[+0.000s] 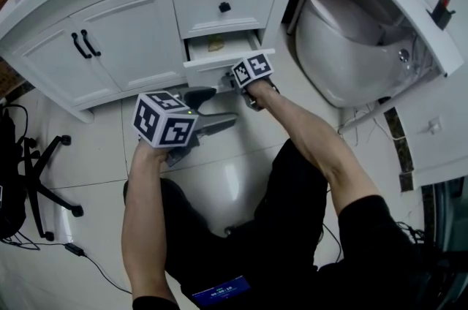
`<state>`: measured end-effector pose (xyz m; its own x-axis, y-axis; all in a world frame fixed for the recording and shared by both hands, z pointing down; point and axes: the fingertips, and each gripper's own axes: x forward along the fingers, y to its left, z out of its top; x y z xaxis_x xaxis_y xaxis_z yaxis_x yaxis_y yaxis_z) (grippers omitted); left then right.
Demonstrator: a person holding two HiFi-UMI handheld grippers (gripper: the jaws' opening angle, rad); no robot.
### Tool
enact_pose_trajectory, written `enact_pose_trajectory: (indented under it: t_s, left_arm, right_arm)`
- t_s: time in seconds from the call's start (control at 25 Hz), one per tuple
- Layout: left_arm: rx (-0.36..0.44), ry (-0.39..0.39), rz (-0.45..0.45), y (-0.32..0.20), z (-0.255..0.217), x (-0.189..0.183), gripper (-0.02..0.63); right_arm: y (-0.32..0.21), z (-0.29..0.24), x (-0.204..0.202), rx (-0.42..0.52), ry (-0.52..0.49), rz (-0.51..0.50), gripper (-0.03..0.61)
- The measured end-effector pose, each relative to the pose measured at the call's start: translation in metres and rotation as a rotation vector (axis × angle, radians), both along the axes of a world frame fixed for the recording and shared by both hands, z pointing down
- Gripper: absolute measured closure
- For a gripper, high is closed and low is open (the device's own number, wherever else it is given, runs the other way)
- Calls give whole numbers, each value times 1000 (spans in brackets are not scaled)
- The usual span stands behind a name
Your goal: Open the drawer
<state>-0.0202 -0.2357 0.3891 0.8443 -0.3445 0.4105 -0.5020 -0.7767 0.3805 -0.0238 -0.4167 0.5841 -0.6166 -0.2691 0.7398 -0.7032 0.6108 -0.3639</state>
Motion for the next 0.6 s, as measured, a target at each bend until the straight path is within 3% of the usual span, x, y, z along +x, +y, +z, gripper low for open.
enact_pose_trajectory:
  t_s: [0.6]
  left_arm:
    - [3, -4, 4, 5, -1, 4, 239]
  right_arm:
    - [13, 0, 2, -18, 19, -29, 411]
